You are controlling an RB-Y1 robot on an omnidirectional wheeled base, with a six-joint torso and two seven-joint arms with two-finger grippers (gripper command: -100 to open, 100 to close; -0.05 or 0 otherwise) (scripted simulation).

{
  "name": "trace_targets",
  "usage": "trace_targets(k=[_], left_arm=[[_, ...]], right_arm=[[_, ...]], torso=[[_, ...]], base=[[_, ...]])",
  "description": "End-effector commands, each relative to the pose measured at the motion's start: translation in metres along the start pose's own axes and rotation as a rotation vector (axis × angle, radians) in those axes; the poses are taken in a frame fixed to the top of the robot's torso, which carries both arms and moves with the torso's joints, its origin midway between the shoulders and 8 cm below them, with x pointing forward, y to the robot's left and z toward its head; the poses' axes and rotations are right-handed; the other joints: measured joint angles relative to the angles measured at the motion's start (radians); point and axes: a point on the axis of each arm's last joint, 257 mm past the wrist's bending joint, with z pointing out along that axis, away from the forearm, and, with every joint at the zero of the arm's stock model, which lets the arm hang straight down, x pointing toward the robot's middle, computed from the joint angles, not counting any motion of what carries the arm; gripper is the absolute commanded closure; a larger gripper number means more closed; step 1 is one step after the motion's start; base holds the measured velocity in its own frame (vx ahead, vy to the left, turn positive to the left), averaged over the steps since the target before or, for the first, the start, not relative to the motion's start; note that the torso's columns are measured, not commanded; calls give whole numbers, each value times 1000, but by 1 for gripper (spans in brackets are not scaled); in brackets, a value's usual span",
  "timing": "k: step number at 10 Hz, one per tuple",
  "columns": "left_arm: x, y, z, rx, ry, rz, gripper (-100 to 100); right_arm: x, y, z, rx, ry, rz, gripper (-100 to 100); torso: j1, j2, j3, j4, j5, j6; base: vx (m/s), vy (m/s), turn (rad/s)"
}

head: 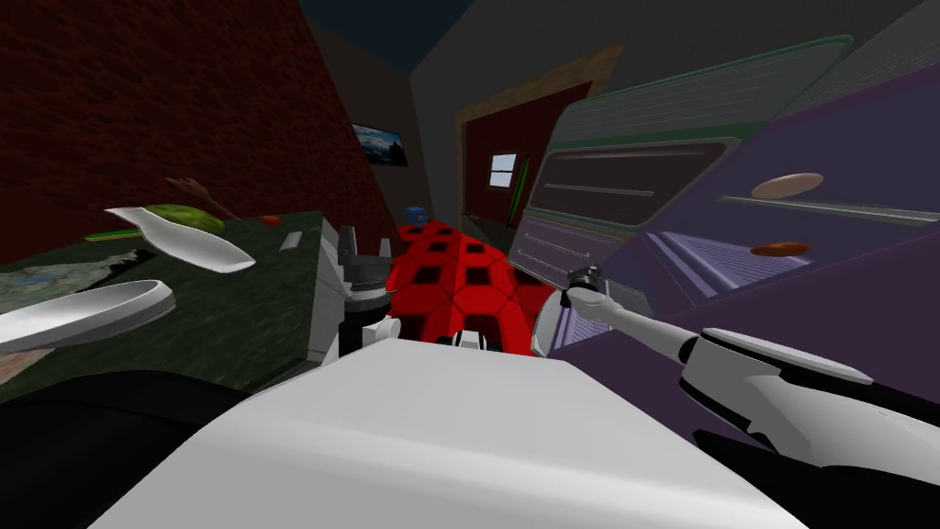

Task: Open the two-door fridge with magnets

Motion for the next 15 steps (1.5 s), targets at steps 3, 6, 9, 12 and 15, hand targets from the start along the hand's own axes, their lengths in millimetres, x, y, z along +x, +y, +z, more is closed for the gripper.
trace_targets(k=[3,6,9,12,15], left_arm=[[0,0,0,0,0,0,0],[0,0,0,0,0,0,0],[0,0,0,0,0,0,0],[0,0,0,0,0,0,0],[0,0,0,0,0,0,0]], right_arm=[[-26,47,1,-154,57,365,-100],[-54,82,-7,-255,71,538,-100],[-94,117,-18,-380,94,810,-100],[-108,124,-20,-456,113,948,-100],[-159,148,-36,-565,131,1198,-100]], torso=[[21,-9,-5,-2,7,0],[12,-5,-3,-1,4,0],[6,-2,-1,0,2,3],[20,-9,-6,-3,7,-1],[1,0,0,0,1,-1]], base=[[-16,-37,-21],[-17,-29,135],[-103,-186,190],[3,13,-14],[-83,-133,245]])
